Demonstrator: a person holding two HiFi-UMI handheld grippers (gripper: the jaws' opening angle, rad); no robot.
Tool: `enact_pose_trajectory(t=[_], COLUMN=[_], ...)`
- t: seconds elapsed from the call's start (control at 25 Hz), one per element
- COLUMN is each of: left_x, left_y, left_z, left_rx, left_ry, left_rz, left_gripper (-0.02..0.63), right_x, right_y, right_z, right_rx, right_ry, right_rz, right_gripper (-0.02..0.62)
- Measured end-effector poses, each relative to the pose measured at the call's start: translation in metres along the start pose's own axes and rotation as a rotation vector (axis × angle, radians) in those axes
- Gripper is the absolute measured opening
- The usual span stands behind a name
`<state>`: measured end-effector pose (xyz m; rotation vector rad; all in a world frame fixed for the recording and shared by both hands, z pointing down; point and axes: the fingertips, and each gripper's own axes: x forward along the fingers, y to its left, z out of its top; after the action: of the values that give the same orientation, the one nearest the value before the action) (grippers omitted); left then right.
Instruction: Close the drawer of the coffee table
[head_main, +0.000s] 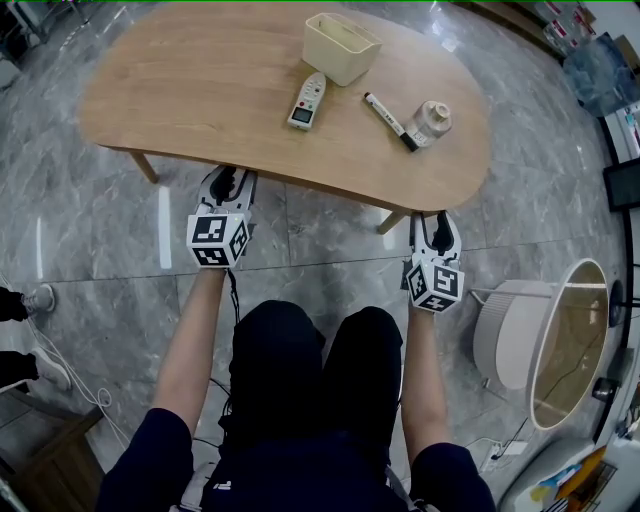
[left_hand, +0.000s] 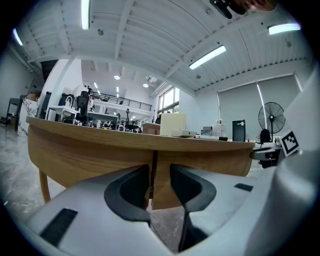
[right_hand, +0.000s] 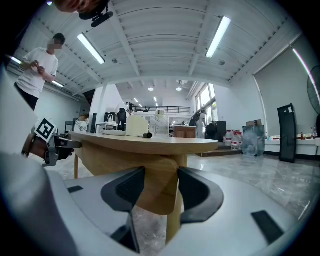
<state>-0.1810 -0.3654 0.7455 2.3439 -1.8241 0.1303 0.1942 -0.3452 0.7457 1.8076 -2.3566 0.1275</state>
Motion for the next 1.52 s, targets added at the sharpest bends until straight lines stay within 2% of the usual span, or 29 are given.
enact_pose_trajectory(t=[0.28,0.48,0.72,1.04,1.28,1.44,1.52], left_x=[-0.008,-0.031,-0.070,-0.128,-0.161,-0.180,-0.187], left_y=[-0.011,-0.023,-0.032,-0.048,-0.056,-0.057,-0.057], left_z=[0.001,-0.005,-0.010,-0.004,-0.003,-0.005,-0.002], left_rx=[0.011,-0.003,-0.013,0.021,-0.007,-0.018,-0.017], left_ry=[-0.004,0.002,0.008,-0.009,-0.020,-0.011,-0.019], left_rz=[-0.036,-0.064,-0.083,-0.087,-0.071,-0.051,-0.038], left_gripper=[0.138,0.140,0.140,0.140,0.138,0.134,0.093], right_x=[-0.009,-0.034,-0.076,-0.126,-0.148,-0.163,-0.168], right_y=[0.001,0.013,0.038,0.053,0.058,0.061,0.061], right_z=[-0.003,-0.005,0.002,0.010,0.000,0.007,0.013], right_rx=[0.010,0.005,0.000,0.009,0.016,0.014,0.020], right_ry=[0.001,-0.012,-0.037,-0.066,-0.064,-0.103,-0.121], right_rz=[-0.004,0.026,0.067,0.089,0.104,0.106,0.096], right_gripper=[0.227,0.227,0.227,0.227,0.224,0.142,0.105])
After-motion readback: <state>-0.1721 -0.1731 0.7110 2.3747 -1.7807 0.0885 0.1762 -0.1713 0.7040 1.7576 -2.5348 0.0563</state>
